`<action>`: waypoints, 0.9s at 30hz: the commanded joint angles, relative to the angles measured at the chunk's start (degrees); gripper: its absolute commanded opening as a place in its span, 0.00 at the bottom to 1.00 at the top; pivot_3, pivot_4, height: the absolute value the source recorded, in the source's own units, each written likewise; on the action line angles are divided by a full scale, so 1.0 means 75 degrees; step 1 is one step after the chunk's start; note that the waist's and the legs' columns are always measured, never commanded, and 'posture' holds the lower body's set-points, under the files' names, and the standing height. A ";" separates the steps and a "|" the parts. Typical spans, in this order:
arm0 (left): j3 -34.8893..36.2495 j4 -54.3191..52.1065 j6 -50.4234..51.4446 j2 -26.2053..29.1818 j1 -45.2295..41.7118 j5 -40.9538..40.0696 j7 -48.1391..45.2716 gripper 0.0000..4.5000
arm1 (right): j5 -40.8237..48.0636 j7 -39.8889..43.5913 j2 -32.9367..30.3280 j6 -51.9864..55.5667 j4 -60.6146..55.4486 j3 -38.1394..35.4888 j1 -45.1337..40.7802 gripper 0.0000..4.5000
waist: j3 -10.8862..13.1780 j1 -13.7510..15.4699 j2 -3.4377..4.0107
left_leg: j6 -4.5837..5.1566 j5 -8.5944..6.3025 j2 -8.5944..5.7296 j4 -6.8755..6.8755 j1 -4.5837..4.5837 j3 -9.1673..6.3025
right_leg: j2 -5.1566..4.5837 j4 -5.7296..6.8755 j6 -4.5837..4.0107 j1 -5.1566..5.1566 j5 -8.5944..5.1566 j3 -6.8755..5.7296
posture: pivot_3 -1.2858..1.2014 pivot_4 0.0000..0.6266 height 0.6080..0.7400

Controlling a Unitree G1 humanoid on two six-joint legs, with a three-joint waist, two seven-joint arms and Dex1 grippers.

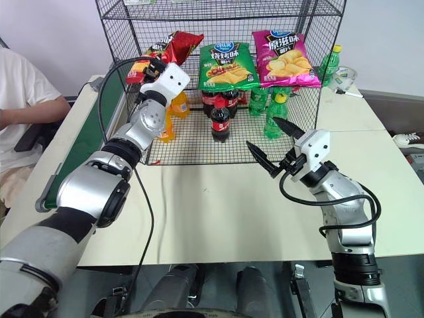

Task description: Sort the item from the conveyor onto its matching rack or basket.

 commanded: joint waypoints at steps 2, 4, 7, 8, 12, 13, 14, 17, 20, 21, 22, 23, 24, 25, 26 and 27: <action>0.0010 -0.0823 -0.0786 0.0141 0.0174 -0.0118 -0.0281 0.49 | 0.0107 -0.0054 0.0012 -0.0051 -0.0407 -0.0077 -0.0037 1.00 | 0.0000 0.0006 0.0000 | -0.0001 0.0001 0.0000 0.0000 0.0000 0.0000 | -0.0001 0.0000 0.0000 0.0000 0.0000 0.0000 | 0.52 0.24 1.00; -0.0012 -0.1354 -0.0891 0.0256 0.0519 -0.0131 -0.0491 0.49 | 0.0131 -0.0063 0.0025 -0.0050 -0.0406 -0.0083 -0.0039 1.00 | -0.0001 -0.0004 0.0002 | -0.0002 0.0001 0.0000 0.0001 0.0000 0.0000 | -0.0001 0.0000 0.0000 0.0001 0.0000 0.0000 | 0.52 0.24 1.00; 0.0141 -0.2321 -0.0939 0.0412 0.1086 -0.0306 -0.0774 0.49 | 0.0137 -0.0051 0.0030 -0.0059 -0.0379 -0.0072 -0.0050 1.00 | -0.0001 -0.0025 0.0002 | -0.0007 0.0004 0.0001 0.0000 0.0001 0.0001 | 0.0000 0.0002 0.0000 -0.0001 0.0000 0.0002 | 0.52 0.24 1.00; 0.0151 -0.2619 -0.0872 0.0466 0.1252 -0.0312 -0.0861 0.49 | 0.0137 -0.0050 0.0033 -0.0058 -0.0370 -0.0066 -0.0057 1.00 | -0.0001 -0.0030 0.0002 | -0.0007 0.0004 0.0001 -0.0002 0.0000 0.0001 | 0.0000 0.0002 0.0000 -0.0003 0.0000 0.0003 | 0.52 0.24 1.00; 0.0286 -0.4343 -0.0538 0.0769 0.2215 -0.0363 -0.1186 0.49 | 0.0158 -0.0009 0.0021 -0.0062 -0.0292 -0.0077 -0.0104 1.00 | -0.0002 -0.0046 0.0003 | -0.0006 0.0004 0.0002 -0.0002 0.0000 0.0001 | 0.0000 0.0003 -0.0001 -0.0004 0.0000 0.0006 | 0.52 0.24 1.00; 0.0290 -0.4962 -0.0469 0.0865 0.2583 -0.0397 -0.1394 0.49 | 0.0151 0.0016 0.0004 -0.0064 -0.0269 -0.0076 -0.0112 1.00 | -0.0004 -0.0064 0.0007 | -0.0006 0.0004 0.0002 -0.0003 0.0000 0.0001 | 0.0000 0.0002 -0.0001 -0.0004 0.0000 0.0006 | 0.52 0.24 1.00; 0.0284 -0.5500 -0.0383 0.0935 0.2894 -0.0408 -0.1576 0.49 | 0.0148 0.0039 -0.0011 -0.0066 -0.0253 -0.0076 -0.0115 1.00 | -0.0006 -0.0111 0.0010 | -0.0007 0.0004 0.0002 -0.0003 0.0001 0.0002 | 0.0000 0.0002 -0.0001 -0.0004 0.0000 0.0009 | 0.52 0.24 1.00; 0.0624 -0.7123 0.0017 0.0953 0.3820 -0.1319 -0.2520 0.49 | 0.0170 0.0083 -0.0030 -0.0058 -0.0224 -0.0103 -0.0121 1.00 | -0.0006 -0.0133 0.0011 | -0.0010 0.0006 0.0003 -0.0004 0.0001 0.0001 | -0.0001 0.0001 -0.0001 -0.0003 0.0000 0.0011 | 0.52 0.24 1.00; 0.0988 -0.8458 0.0547 0.0961 0.4569 -0.2596 -0.3554 0.49 | 0.0196 0.0132 -0.0063 -0.0047 -0.0227 -0.0134 -0.0089 1.00 | -0.0006 -0.0143 0.0011 | -0.0007 0.0004 0.0003 0.0000 0.0001 -0.0001 | -0.0003 0.0000 -0.0002 -0.0001 0.0000 0.0009 | 0.52 0.24 1.00; 0.1066 -0.9028 0.0711 0.0976 0.4881 -0.3413 -0.4165 0.49 | 0.0223 0.0177 -0.0097 -0.0044 -0.0229 -0.0163 -0.0062 1.00 | -0.0007 -0.0150 0.0012 | -0.0006 0.0003 0.0003 0.0001 0.0001 -0.0002 | -0.0004 0.0000 -0.0003 -0.0001 0.0000 0.0009 | 0.52 0.24 1.00; 0.1130 -0.9484 0.0860 0.1088 0.5155 -0.3787 -0.4556 0.49 | 0.0265 0.0218 -0.0134 -0.0022 -0.0234 -0.0199 -0.0043 1.00 | -0.0008 -0.0157 0.0015 | -0.0004 0.0002 0.0004 0.0000 0.0001 -0.0002 | -0.0005 0.0000 -0.0003 -0.0001 0.0000 0.0009 | 0.52 0.24 1.00; 0.1198 -0.9874 0.1024 0.1217 0.5435 -0.4099 -0.4903 0.49 | 0.0303 0.0288 -0.0199 0.0003 -0.0233 -0.0234 -0.0019 1.00 | -0.0010 -0.0164 0.0017 | -0.0005 0.0003 0.0006 -0.0001 0.0001 -0.0002 | -0.0010 -0.0001 -0.0004 -0.0001 0.0000 0.0010 | 0.52 0.24 1.00; 0.1302 -1.0214 0.1298 0.1333 0.5706 -0.4461 -0.5227 0.49 | 0.0337 0.0375 -0.0275 0.0019 -0.0245 -0.0267 0.0011 1.00 | -0.0012 -0.0166 0.0021 | -0.0005 0.0003 0.0007 -0.0001 0.0002 -0.0002 | -0.0012 -0.0002 -0.0004 -0.0001 0.0000 0.0011 | 0.52 0.24 1.00; 0.1516 -1.0588 0.1743 0.1542 0.6083 -0.5022 -0.5600 0.49 | 0.0421 0.0486 -0.0394 0.0064 -0.0253 -0.0361 0.0043 1.00 | -0.0016 -0.0166 0.0028 | -0.0006 0.0003 0.0008 -0.0001 0.0003 -0.0002 | -0.0012 -0.0003 -0.0004 0.0000 0.0000 0.0011 | 0.52 0.24 1.00; 0.1830 -1.0975 0.2203 0.1792 0.6499 -0.5751 -0.6026 0.49 | 0.0519 0.0637 -0.0560 0.0132 -0.0261 -0.0479 0.0087 1.00 | -0.0019 -0.0166 0.0033 | -0.0005 0.0003 0.0008 -0.0002 0.0005 -0.0002 | -0.0012 -0.0004 -0.0005 0.0003 0.0000 0.0011 | 0.52 0.24 1.00; 0.2148 -1.1267 0.2619 0.2019 0.6835 -0.6352 -0.6358 0.49 | 0.0610 0.0802 -0.0723 0.0171 -0.0257 -0.0594 0.0136 1.00 | -0.0020 -0.0172 0.0036 | -0.0004 0.0002 0.0009 -0.0002 0.0006 -0.0002 | -0.0012 -0.0005 -0.0005 0.0004 -0.0001 0.0012 | 0.52 0.24 1.00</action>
